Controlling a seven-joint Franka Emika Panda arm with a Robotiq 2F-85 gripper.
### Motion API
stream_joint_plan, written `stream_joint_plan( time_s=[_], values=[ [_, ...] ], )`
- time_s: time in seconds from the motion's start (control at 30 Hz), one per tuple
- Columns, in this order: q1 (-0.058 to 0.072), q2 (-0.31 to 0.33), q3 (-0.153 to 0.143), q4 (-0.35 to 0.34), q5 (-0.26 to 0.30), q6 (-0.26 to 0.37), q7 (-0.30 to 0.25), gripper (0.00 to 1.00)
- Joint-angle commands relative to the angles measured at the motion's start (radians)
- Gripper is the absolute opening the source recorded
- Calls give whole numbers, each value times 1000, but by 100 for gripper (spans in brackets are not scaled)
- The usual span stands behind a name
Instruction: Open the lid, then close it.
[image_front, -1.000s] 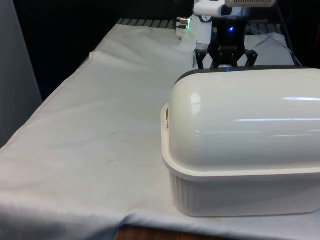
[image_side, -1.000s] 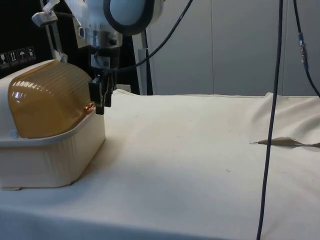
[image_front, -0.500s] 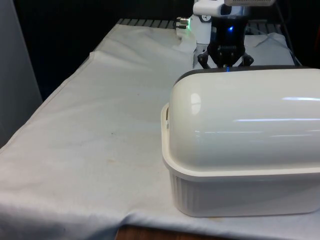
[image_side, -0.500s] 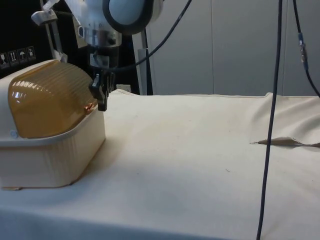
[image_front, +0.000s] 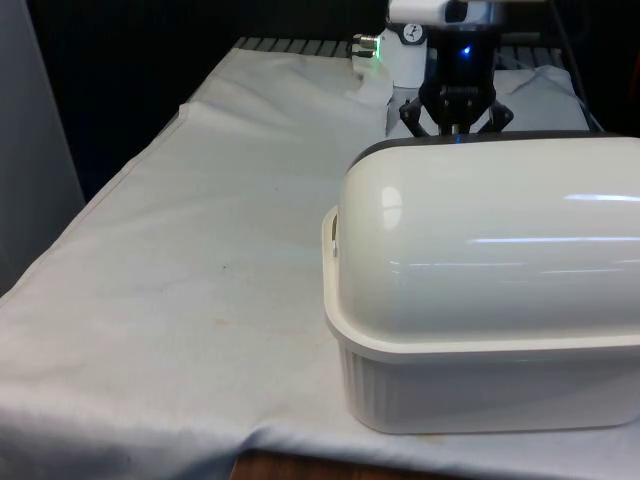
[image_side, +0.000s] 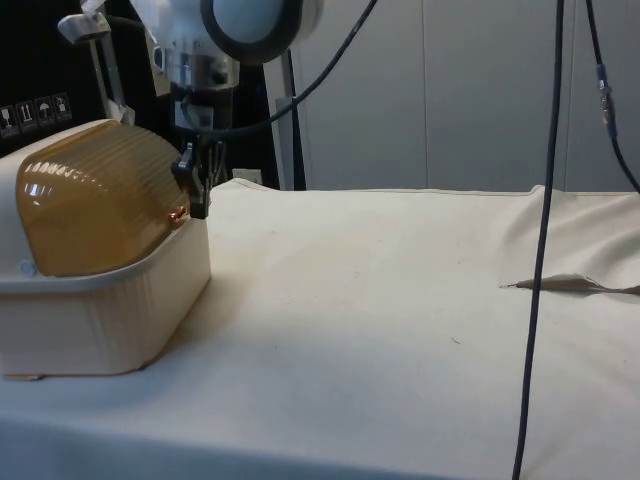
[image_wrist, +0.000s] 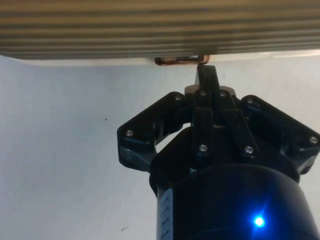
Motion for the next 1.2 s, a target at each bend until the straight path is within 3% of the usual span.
stream_joint_plan(
  time_s=[0.0, 0.07, 0.63, 0.93, 1.17],
  values=[
    [0, -1, 1, 0, 0, 0, 0, 0],
    [-4, -12, 11, -10, 16, 1, -8, 0],
    [5, -9, 14, -21, 1, 18, 12, 0],
    [12, -14, 22, -34, 4, 77, 23, 0],
    [13, -11, 22, -33, 1, 82, 24, 0]
  ],
)
